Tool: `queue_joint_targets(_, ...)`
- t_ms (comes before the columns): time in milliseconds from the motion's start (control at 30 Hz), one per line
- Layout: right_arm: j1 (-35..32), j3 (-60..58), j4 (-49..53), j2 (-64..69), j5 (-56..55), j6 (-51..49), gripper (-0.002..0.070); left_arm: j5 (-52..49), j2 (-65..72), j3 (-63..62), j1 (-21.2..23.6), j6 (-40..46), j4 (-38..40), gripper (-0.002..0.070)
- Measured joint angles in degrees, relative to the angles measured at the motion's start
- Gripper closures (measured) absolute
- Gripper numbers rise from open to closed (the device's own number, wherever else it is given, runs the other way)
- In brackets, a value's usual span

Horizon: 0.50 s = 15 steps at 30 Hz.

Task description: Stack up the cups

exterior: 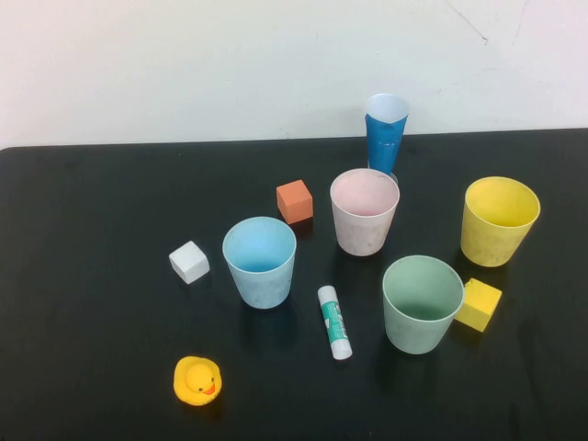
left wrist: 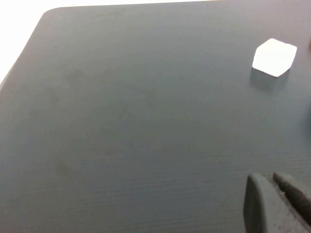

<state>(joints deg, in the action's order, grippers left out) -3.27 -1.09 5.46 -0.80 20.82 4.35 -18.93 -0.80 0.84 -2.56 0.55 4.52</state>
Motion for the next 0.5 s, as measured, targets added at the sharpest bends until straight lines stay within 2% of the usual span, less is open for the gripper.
queue_joint_targets(200,0.0,0.0,0.0,0.0,-0.4,0.0,0.0679,0.7,0.0,0.0,0.0,0.0,0.0,0.0676)
queue_joint_targets(300,0.0,-0.5,0.0,0.0,-4.4,0.0,0.0679,4.5,0.0,0.4,0.0,0.0,0.0,0.0677)
queue_joint_targets(500,0.0,-0.6,0.0,0.0,-23.6,0.0,0.0679,25.0,0.0,0.4,0.0,-0.6,-1.3,0.0677)
